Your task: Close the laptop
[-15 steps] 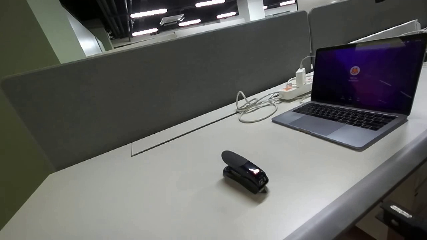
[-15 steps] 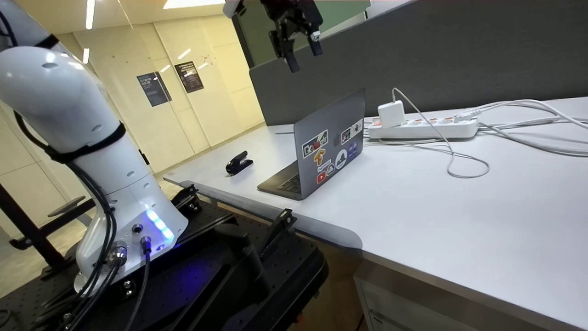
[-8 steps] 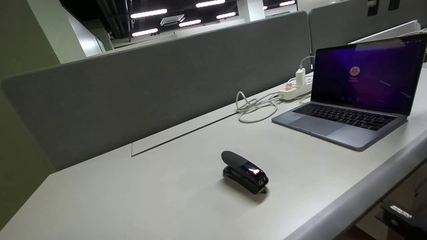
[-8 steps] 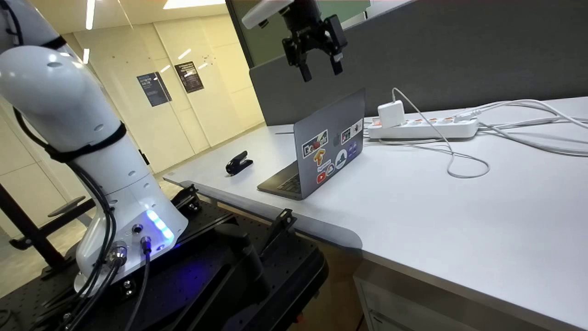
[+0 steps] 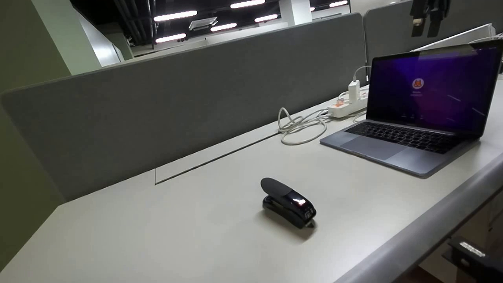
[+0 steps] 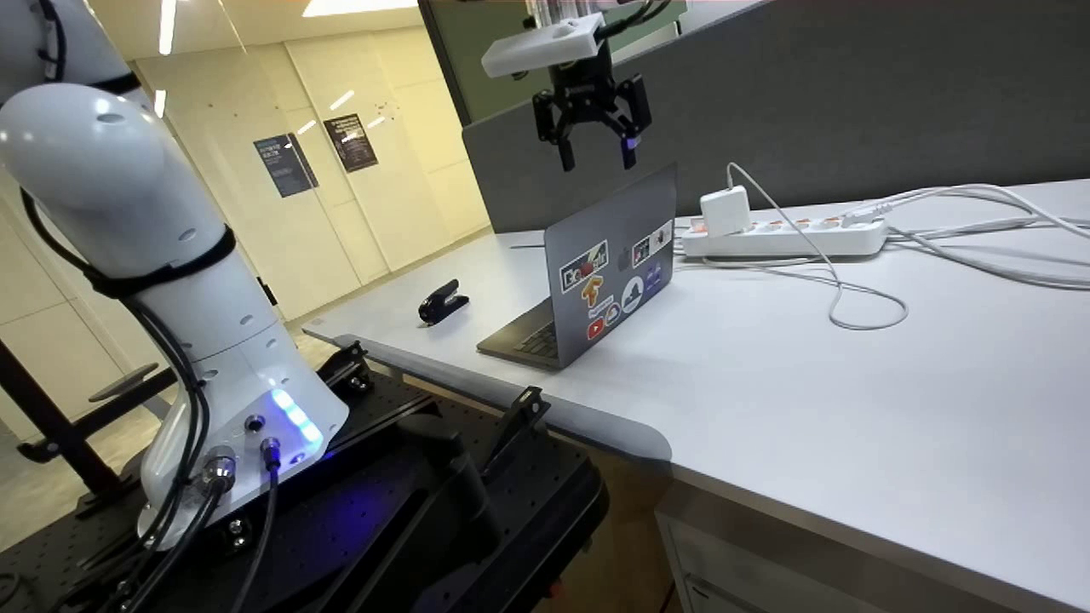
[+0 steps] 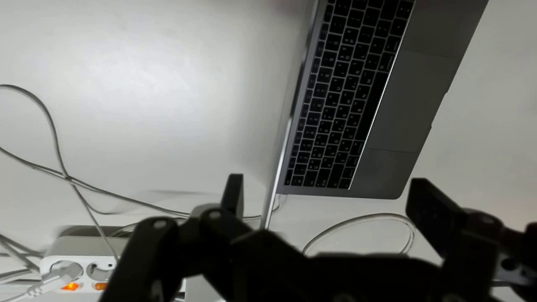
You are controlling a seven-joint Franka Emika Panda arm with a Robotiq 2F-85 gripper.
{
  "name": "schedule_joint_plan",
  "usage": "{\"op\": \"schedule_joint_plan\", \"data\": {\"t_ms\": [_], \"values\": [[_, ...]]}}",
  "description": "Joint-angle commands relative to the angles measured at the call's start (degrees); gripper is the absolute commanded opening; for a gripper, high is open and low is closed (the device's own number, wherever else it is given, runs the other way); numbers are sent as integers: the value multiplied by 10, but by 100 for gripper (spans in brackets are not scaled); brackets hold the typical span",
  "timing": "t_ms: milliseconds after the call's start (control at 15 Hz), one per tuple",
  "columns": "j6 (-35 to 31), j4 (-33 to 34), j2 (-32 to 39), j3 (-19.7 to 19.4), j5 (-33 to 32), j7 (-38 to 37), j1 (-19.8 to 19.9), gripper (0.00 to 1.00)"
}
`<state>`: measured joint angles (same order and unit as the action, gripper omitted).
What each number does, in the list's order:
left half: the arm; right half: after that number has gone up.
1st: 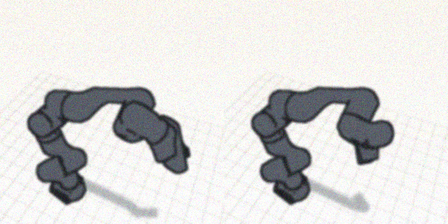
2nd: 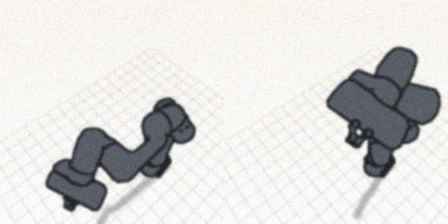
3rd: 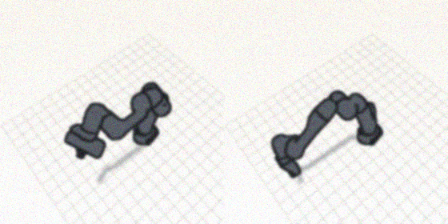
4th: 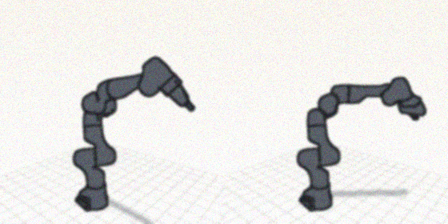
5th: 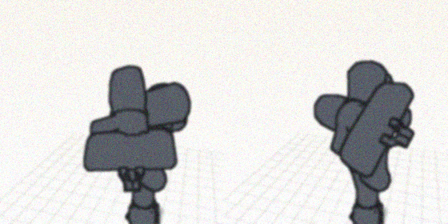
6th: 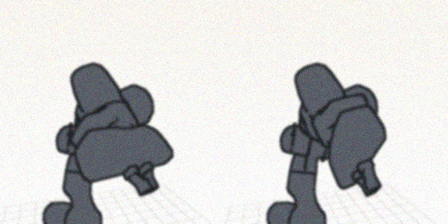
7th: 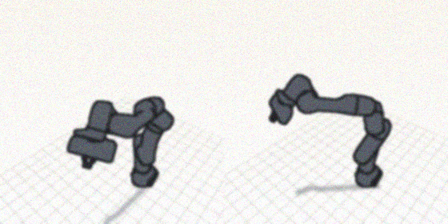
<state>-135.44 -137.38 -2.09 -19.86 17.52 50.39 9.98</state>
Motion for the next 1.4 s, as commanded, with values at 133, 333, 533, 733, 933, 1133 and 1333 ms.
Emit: {"op": "schedule_joint_plan", "data": {"t_ms": [133,333,533,733,933,1133,1333], "values": [[34,45,51,26,14,22,25,100],[-1,38,60,40,-17,-11,28,100],[-40,25,60,53,-53,-35,24,100],[-68,14,59,68,-91,-60,20,100],[-79,4,58,82,-113,-75,17,100],[-72,-7,54,94,-105,-94,13,100],[-76,-24,43,104,-100,-117,8,100]]}}
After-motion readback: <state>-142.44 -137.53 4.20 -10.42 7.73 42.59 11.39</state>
